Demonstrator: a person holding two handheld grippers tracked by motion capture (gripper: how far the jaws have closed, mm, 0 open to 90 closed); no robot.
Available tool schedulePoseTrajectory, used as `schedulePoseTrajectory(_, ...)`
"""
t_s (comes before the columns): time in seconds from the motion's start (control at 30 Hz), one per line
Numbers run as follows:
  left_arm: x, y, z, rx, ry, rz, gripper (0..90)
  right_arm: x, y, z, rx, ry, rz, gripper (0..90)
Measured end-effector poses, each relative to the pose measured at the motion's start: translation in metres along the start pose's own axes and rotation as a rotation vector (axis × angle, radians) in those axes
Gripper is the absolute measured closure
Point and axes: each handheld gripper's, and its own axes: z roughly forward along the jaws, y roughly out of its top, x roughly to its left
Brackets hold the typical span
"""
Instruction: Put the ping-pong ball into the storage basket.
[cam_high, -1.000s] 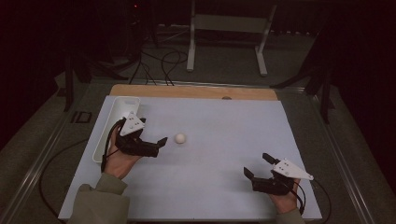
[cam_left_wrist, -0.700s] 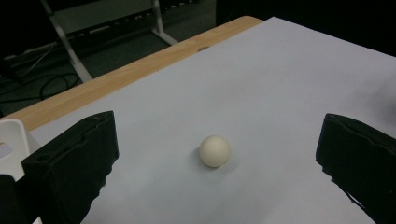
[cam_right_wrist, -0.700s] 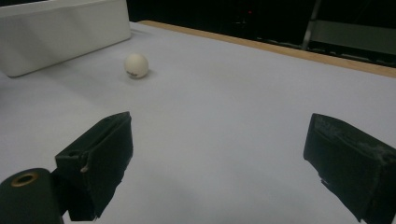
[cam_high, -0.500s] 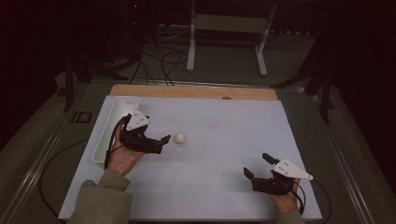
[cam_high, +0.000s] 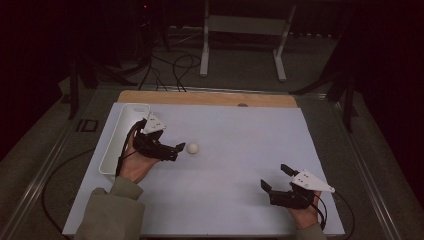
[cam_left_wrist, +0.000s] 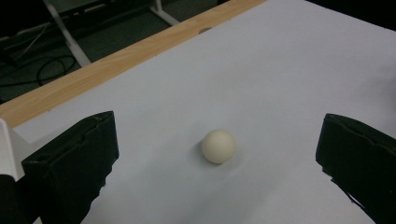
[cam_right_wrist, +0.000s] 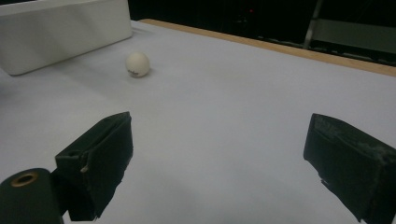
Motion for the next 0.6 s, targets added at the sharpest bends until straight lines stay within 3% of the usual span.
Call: schedulePoseTrajectory(0.6,-0.002,0.012,0.017,0.037,-0.009,0.003,0.0,0.001,0.001,0.000,0.006,0.015,0.007,7.7)
